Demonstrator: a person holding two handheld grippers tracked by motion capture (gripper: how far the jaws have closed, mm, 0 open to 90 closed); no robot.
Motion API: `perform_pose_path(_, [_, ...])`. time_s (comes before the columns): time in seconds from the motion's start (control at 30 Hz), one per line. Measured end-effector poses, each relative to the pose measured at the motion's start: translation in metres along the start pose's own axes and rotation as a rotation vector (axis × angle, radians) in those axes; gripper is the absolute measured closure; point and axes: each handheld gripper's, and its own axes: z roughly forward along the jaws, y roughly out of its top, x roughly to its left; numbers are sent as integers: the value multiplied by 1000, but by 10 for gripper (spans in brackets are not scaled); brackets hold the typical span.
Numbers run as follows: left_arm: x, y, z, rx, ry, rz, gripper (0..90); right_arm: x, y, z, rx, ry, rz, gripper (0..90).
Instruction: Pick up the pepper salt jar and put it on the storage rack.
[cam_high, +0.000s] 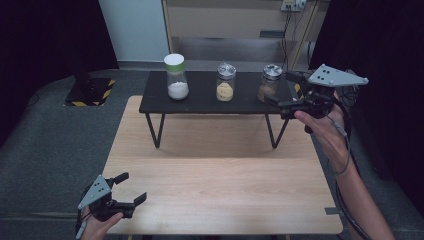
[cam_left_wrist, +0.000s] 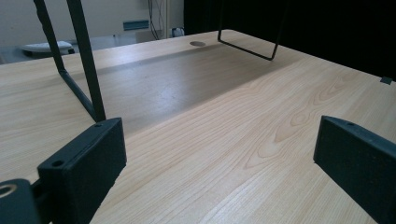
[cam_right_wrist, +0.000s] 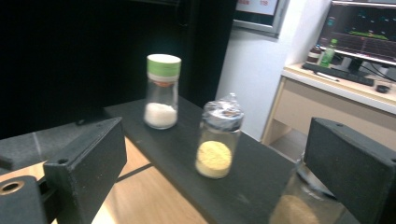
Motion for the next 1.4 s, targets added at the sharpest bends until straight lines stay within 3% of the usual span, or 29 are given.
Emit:
perform_pose_path(0.63, [0, 0, 0, 1, 1, 1, 16, 25, -39, -37, -65, 80, 13, 63])
perform_pose_path(0.83, [-1, 0, 0, 0, 2, 2, 15, 30, -51, -44, -59, 75, 14, 62])
perform_pose_path(1.13, [-1, 0, 0, -1, 3, 3, 15, 34, -84, -52, -40, 57, 64, 58])
perform_pose_path(1.4, [-1, 0, 0, -6, 0, 4, 14, 42, -99, -59, -22, 50, 70, 57])
